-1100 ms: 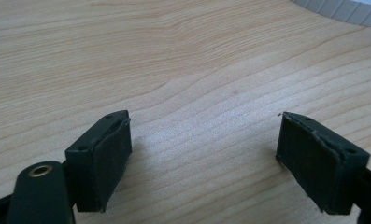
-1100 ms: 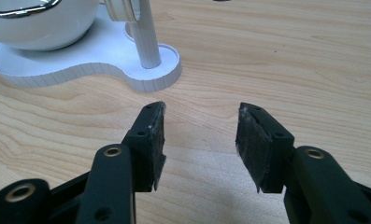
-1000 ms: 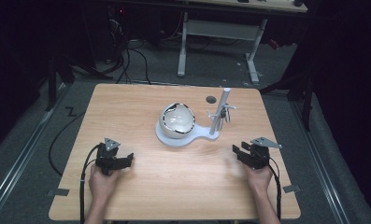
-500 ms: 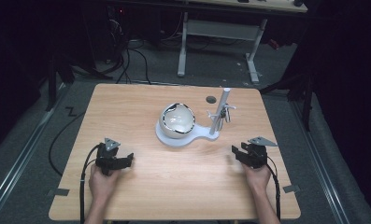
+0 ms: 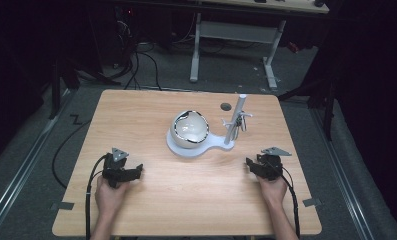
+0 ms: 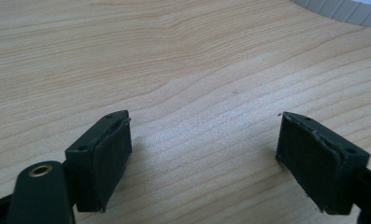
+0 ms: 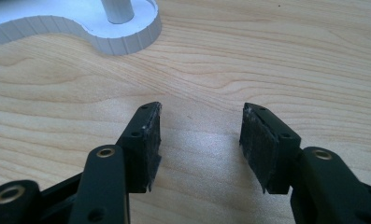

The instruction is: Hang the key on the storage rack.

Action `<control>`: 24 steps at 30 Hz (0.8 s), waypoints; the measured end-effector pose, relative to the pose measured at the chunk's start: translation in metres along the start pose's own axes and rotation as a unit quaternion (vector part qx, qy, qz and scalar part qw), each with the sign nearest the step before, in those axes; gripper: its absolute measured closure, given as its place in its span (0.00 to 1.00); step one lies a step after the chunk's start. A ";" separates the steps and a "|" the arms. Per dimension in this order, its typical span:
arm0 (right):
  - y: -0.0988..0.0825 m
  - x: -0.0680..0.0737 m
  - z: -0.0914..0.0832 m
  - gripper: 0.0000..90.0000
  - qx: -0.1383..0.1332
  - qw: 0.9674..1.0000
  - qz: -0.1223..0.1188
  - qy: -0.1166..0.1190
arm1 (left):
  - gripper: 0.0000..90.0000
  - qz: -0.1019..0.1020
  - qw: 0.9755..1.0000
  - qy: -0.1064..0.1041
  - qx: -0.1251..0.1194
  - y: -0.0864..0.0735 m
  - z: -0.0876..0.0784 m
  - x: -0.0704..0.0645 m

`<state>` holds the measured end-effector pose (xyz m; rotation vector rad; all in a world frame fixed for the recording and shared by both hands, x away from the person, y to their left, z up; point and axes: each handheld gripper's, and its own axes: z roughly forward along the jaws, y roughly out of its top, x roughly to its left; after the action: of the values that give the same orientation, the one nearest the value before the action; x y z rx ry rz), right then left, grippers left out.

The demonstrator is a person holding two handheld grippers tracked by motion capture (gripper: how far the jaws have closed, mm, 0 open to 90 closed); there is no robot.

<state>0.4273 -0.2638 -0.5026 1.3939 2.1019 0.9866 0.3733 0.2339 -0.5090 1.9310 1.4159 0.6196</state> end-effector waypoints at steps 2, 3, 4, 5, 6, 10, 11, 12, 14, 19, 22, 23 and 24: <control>0.000 0.000 0.000 0.53 -0.003 1.000 -0.001 -0.001 | 0.20 0.000 1.000 0.000 0.000 0.000 0.000 0.000; 0.000 0.000 0.000 0.53 -0.002 1.000 -0.001 -0.001 | 0.20 0.000 1.000 0.000 0.000 0.000 0.000 0.000; 0.000 0.000 0.000 0.53 -0.001 1.000 -0.001 -0.002 | 0.20 0.000 1.000 0.000 0.000 0.000 0.000 0.000; 0.000 0.000 0.000 0.53 -0.001 1.000 -0.001 -0.003 | 0.20 0.000 1.000 0.000 0.000 0.000 0.000 0.000; 0.000 0.000 0.001 0.53 -0.001 1.000 -0.002 -0.004 | 0.20 0.000 1.000 0.000 0.000 0.000 0.000 0.000; 0.001 0.002 0.002 0.50 0.008 1.000 -0.014 -0.010 | 0.20 0.000 1.000 0.000 0.000 0.000 0.000 0.000; 0.001 0.003 0.003 0.49 0.010 1.000 -0.019 -0.012 | 0.20 0.000 1.000 0.000 0.000 0.000 0.000 0.000; 0.001 0.004 0.003 0.49 0.011 1.000 -0.022 -0.014 | 0.20 0.000 1.000 0.000 0.000 0.000 0.000 0.000; 0.001 0.004 0.003 0.47 0.011 1.000 -0.022 -0.015 | 0.20 0.000 1.000 -0.001 0.000 0.000 0.000 0.000; 0.000 0.006 0.002 0.43 0.013 1.000 -0.016 -0.019 | 0.21 0.000 1.000 -0.001 0.000 0.000 0.000 0.000; 0.000 0.007 0.002 0.41 0.014 1.000 -0.017 -0.021 | 0.21 0.000 1.000 -0.001 0.000 0.000 0.000 0.000; 0.000 0.007 0.002 0.41 0.014 1.000 -0.017 -0.020 | 0.21 0.000 1.000 -0.001 0.000 0.000 0.000 0.000; 0.000 0.007 0.002 0.41 0.014 1.000 -0.017 -0.020 | 0.21 0.000 1.000 -0.001 0.000 0.000 -0.001 0.000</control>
<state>0.4263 -0.2571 -0.5036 1.3752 2.1104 0.9117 0.3726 0.2341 -0.5091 1.9302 1.4148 0.6174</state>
